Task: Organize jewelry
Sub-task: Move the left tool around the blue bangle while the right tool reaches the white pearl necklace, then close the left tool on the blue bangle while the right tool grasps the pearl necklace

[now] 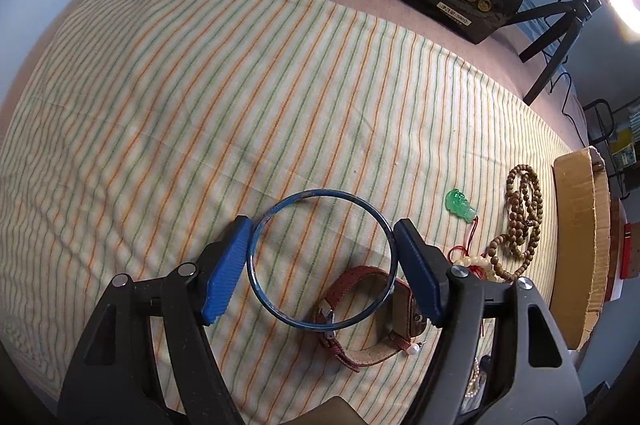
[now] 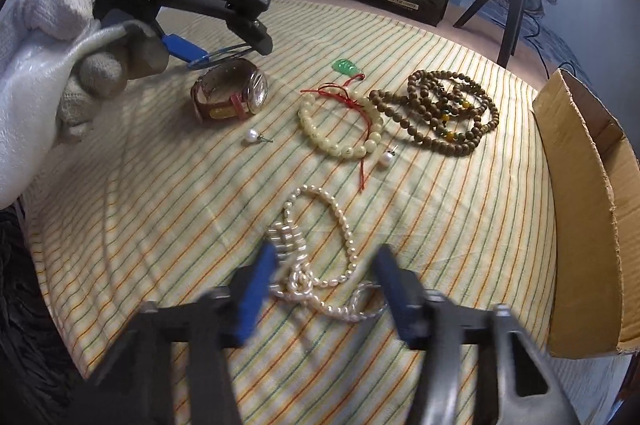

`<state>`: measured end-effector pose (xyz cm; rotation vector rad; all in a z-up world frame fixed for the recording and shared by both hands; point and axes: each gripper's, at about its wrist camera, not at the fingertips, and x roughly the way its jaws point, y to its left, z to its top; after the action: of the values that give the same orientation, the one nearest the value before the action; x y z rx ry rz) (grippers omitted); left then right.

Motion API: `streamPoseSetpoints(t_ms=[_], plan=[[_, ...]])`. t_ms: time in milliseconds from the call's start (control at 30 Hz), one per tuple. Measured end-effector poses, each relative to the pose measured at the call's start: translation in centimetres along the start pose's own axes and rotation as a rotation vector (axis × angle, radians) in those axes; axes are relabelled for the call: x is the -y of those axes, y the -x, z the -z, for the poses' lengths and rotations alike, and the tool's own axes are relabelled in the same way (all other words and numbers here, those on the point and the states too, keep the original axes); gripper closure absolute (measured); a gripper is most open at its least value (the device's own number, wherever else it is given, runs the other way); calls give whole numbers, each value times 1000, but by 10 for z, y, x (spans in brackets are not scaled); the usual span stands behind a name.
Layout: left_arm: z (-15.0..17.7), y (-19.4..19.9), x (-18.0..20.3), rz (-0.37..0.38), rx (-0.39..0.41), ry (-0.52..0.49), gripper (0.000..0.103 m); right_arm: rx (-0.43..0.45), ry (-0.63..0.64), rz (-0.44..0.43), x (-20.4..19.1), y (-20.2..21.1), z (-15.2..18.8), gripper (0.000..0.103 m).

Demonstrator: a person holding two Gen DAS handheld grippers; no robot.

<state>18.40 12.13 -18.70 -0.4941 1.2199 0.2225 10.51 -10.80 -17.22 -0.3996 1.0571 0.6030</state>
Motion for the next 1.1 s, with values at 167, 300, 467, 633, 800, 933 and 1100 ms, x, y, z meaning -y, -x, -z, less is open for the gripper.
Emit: streamPoseSetpoints(t_ms=[167,300,467,633,800,933,1100], plan=[[-1,11,-7,-9,22,7,29,-10,-24,-29,10,3,-2,94],[2,21,-9,-5,41,1,29,-2,-43,-40,15,8,-2,96],[5,34,-4,0,75,-16,29,47,-76,-26,26,28,-3,96],[9,49,9,31,106,-36,29,118,-135,-14,43,56,-4,96],[17,63,34,53,139,-90,29,195,-183,13,59,83,-7,96],[25,70,61,83,154,-143,29,264,-221,36,73,108,-6,96],[30,81,97,124,174,-201,29,326,-268,72,96,129,-4,96]])
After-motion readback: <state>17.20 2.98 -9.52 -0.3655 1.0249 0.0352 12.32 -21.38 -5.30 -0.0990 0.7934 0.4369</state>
